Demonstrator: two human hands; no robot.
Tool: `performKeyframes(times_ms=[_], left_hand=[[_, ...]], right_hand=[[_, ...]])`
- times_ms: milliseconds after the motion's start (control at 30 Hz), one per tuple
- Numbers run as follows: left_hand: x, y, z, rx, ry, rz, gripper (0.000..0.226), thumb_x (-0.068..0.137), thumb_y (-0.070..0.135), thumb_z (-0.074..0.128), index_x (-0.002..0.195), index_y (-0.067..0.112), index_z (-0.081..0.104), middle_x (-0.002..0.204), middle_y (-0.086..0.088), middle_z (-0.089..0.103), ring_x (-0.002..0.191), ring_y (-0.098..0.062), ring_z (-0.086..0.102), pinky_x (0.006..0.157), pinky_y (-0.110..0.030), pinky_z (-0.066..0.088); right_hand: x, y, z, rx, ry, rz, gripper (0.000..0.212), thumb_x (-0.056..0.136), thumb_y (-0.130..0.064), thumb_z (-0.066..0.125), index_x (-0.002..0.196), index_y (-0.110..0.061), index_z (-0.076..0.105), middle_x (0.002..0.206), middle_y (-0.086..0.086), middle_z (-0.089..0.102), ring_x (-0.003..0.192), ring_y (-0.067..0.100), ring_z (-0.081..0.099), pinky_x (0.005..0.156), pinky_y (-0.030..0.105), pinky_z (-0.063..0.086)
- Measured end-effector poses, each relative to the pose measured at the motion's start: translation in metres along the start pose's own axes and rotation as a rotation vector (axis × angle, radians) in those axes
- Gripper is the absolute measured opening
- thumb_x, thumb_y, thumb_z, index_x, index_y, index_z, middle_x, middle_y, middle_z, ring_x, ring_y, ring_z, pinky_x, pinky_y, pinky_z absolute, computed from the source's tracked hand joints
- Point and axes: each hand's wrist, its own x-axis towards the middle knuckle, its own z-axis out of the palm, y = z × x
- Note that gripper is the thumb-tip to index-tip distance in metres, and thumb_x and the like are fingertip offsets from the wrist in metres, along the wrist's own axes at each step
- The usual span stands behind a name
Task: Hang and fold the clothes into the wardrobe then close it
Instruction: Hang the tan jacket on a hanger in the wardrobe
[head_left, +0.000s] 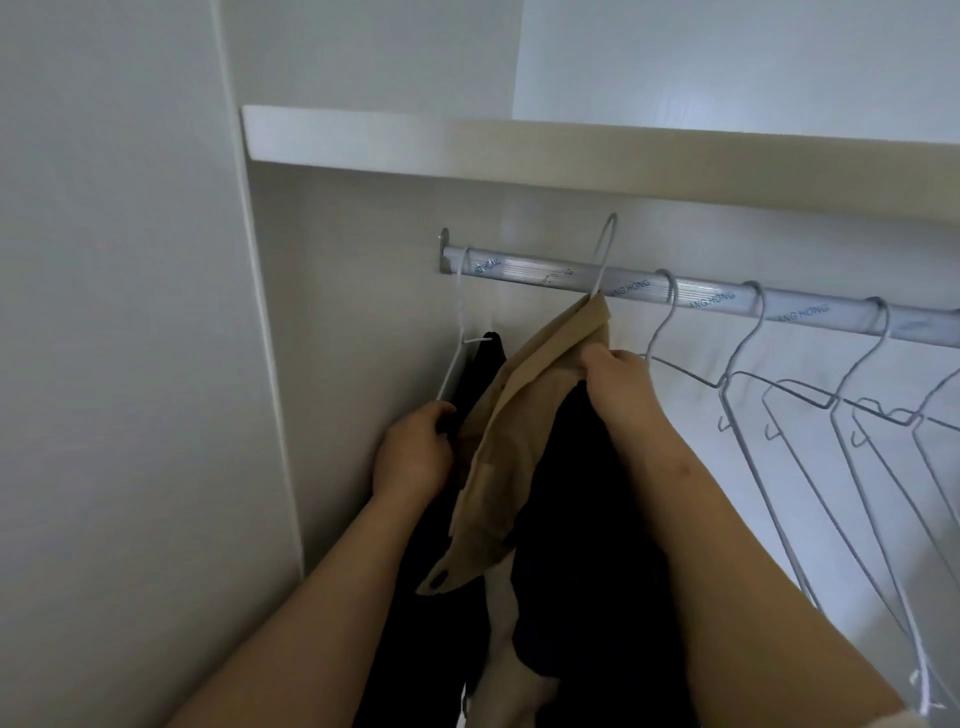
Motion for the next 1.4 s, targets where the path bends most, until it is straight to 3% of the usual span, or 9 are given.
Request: performKeyframes(times_ms=[200, 433, 567, 667, 767, 1033, 1167, 1267, 1400], left_hand=[[0.003, -0.008, 0.009, -0.131, 0.035, -0.01, 0.036, 0.09, 0.002, 0.047, 0.121, 0.016, 0.06, 0.123, -0.003, 0.063, 0.113, -0.018, 0.057, 0.089, -0.017, 0.037], [-0.006, -0.006, 0.019, -0.284, -0.014, -0.025, 0.039, 0.092, 0.001, 0.047, 0.126, 0.018, 0.054, 0.12, -0.001, 0.06, 0.111, -0.014, 0.054, 0.084, -0.01, 0.034], [-0.015, -0.012, 0.022, -0.323, 0.047, -0.073, 0.064, 0.085, -0.004, 0.054, 0.142, 0.014, 0.031, 0.135, -0.006, 0.046, 0.125, -0.022, 0.044, 0.102, -0.024, 0.036], [-0.026, -0.026, 0.025, -0.245, 0.06, -0.094, 0.051, 0.082, -0.006, 0.051, 0.13, 0.011, 0.047, 0.123, -0.009, 0.057, 0.115, -0.024, 0.053, 0.079, -0.009, 0.033], [-0.037, -0.03, 0.024, -0.291, 0.09, -0.141, 0.057, 0.082, -0.01, 0.042, 0.132, 0.018, 0.051, 0.122, -0.007, 0.06, 0.106, -0.015, 0.054, 0.075, -0.004, 0.03], [-0.056, -0.02, 0.013, -0.447, 0.279, -0.184, 0.054, 0.077, -0.011, 0.039, 0.114, 0.02, 0.063, 0.099, 0.001, 0.066, 0.091, -0.015, 0.059, 0.074, -0.015, 0.039], [-0.061, -0.015, 0.009, -0.45, 0.22, -0.113, 0.061, 0.073, -0.015, 0.036, 0.114, 0.022, 0.063, 0.098, 0.004, 0.064, 0.089, -0.012, 0.057, 0.065, -0.002, 0.037], [-0.06, -0.02, 0.003, -0.432, 0.167, -0.129, 0.063, 0.077, -0.016, 0.035, 0.122, 0.022, 0.058, 0.099, 0.006, 0.059, 0.088, -0.01, 0.054, 0.056, 0.008, 0.032], [-0.061, -0.022, -0.003, -0.421, 0.123, -0.194, 0.062, 0.081, -0.012, 0.034, 0.126, 0.026, 0.051, 0.103, 0.005, 0.055, 0.089, -0.012, 0.051, 0.069, -0.012, 0.041]], right_hand=[[0.021, 0.038, 0.017, -0.008, -0.037, 0.114, 0.013, 0.089, -0.007, 0.039, 0.094, -0.005, 0.051, 0.071, 0.006, 0.048, 0.062, 0.017, 0.048, 0.049, 0.024, 0.037], [0.019, 0.065, 0.033, -0.196, 0.034, -0.088, 0.013, 0.096, -0.017, 0.039, 0.105, -0.018, 0.049, 0.081, -0.004, 0.055, 0.069, 0.008, 0.052, 0.053, 0.02, 0.039], [0.002, 0.085, 0.038, -0.24, 0.035, -0.13, 0.027, 0.092, -0.019, 0.048, 0.119, -0.013, 0.05, 0.102, 0.006, 0.06, 0.096, 0.025, 0.059, 0.082, 0.042, 0.051], [-0.01, 0.099, 0.041, -0.241, 0.03, -0.09, 0.055, 0.088, -0.016, 0.051, 0.14, -0.021, 0.031, 0.126, 0.008, 0.052, 0.116, 0.031, 0.05, 0.095, 0.051, 0.045], [-0.024, 0.11, 0.049, -0.123, -0.011, 0.01, 0.07, 0.087, -0.009, 0.047, 0.146, -0.034, 0.017, 0.138, 0.004, 0.043, 0.124, 0.029, 0.043, 0.102, 0.053, 0.039], [-0.042, 0.108, 0.047, 0.102, 0.28, 0.083, 0.059, 0.089, 0.002, 0.041, 0.14, -0.026, 0.036, 0.137, 0.0, 0.046, 0.123, 0.023, 0.047, 0.103, 0.047, 0.042], [-0.042, 0.105, 0.044, 0.09, 0.171, 0.079, 0.063, 0.089, 0.004, 0.041, 0.143, -0.026, 0.032, 0.137, -0.004, 0.046, 0.098, 0.01, 0.056, 0.092, 0.035, 0.051], [-0.041, 0.102, 0.051, 0.117, 0.045, 0.076, 0.064, 0.087, 0.005, 0.042, 0.144, -0.024, 0.034, 0.136, -0.001, 0.05, 0.107, 0.016, 0.057, 0.094, 0.039, 0.05], [-0.041, 0.097, 0.059, 0.126, -0.125, 0.103, 0.063, 0.091, 0.0, 0.046, 0.146, -0.026, 0.029, 0.135, 0.0, 0.05, 0.106, 0.017, 0.058, 0.091, 0.036, 0.052]])
